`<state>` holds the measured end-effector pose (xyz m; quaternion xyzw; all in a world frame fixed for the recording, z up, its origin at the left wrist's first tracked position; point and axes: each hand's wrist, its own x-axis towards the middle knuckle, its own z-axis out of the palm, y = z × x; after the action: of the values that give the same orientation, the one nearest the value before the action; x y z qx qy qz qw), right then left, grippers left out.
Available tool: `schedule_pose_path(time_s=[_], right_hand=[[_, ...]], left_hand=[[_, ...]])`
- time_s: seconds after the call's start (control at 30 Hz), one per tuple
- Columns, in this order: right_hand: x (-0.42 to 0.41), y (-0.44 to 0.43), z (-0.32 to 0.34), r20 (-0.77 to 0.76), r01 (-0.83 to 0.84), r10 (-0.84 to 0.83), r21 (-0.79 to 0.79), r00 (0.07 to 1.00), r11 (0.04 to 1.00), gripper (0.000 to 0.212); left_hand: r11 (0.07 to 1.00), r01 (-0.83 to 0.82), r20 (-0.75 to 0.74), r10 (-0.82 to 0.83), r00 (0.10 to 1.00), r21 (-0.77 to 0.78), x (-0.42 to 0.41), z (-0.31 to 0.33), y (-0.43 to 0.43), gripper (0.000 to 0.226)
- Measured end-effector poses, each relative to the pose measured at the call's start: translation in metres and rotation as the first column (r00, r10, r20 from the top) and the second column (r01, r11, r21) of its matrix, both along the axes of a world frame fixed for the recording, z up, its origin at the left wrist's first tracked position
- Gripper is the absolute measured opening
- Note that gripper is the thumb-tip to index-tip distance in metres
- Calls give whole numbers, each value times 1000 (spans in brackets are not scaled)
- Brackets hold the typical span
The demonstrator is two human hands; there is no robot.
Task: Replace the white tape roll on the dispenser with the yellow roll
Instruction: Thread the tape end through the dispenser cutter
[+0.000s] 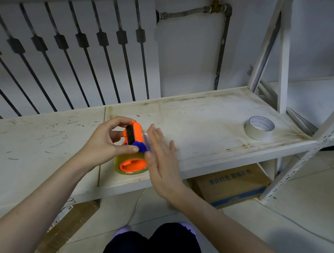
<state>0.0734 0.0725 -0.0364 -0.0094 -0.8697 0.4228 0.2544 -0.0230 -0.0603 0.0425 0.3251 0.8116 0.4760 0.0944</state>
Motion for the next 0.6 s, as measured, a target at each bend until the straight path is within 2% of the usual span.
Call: schedule_pose_path(time_s=[0.07,0.17,0.27,0.43,0.6], right_hand=[[0,1,-2,-51,129,-129,5,990,992,64],[4,1,1,-75,176,-180,-54,981,983,54],[8,0,0,-62,145,-150,-80,987,986,57],[4,-5,-2,-19,62,-62,-19,998,998,61],[-7,-2,-8,142,63,-50,-92,989,994,50]], left_hand=[[1000,-3,-5,3,1000,-6,0,0,-1,66],[1000,-9,-8,9,1000,-5,0,1,-1,65],[1000,-16,-6,16,1000,3,0,1,-1,61],[1000,-4,-9,4,1000,11,1,0,-1,60],[1000,-7,-21,7,1000,12,1,0,-2,61]])
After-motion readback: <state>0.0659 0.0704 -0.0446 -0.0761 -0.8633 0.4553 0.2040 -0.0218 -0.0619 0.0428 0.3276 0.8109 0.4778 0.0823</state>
